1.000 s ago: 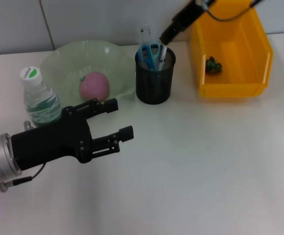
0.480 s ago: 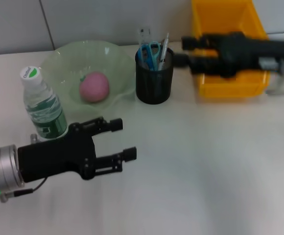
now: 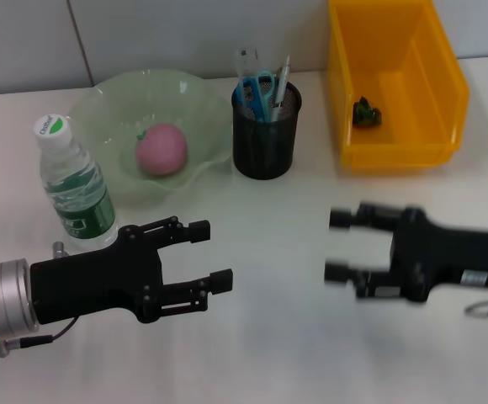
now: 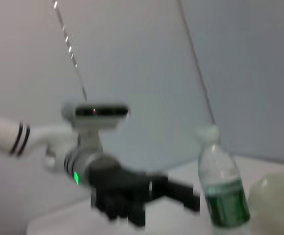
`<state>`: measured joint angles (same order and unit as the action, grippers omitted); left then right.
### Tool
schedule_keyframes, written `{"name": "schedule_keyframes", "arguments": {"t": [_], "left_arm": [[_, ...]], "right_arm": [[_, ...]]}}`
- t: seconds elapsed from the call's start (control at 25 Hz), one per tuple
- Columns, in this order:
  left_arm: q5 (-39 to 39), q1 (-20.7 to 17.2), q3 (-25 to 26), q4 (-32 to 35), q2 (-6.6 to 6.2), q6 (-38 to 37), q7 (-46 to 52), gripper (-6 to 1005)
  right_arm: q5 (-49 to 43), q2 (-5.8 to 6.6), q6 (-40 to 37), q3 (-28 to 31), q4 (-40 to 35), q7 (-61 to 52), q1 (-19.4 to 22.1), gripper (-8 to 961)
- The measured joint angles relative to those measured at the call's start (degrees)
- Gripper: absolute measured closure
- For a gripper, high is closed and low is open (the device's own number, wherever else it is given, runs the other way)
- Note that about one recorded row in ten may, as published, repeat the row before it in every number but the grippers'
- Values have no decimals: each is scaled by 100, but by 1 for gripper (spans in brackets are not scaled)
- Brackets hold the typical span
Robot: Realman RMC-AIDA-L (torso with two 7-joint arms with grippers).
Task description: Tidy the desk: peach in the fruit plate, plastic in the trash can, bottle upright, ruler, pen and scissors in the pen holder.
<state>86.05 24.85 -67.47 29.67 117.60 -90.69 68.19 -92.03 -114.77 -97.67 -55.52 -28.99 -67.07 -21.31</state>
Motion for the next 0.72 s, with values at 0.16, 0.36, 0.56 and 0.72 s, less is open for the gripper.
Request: {"name": "schedule_keyframes", "arguments": {"t": [0.16,0.36,0.56,0.72], "left_arm": [[78,1,-13,0,-6,-1,-29,211],[307,-13,27,14,-23,-25,-6,211],[323,-77,33,67,-43,-94,-53,211],[324,-84,33,67,-71,-133,-53,211]], "right_arm": [[-264,-48,107,26,134,379,59,172],[-326,-17,112,27,147,401,76,158],[-343,-49,102,9,155,456,79,158],[-349,-58,58,24,154,455,81,158]]}}
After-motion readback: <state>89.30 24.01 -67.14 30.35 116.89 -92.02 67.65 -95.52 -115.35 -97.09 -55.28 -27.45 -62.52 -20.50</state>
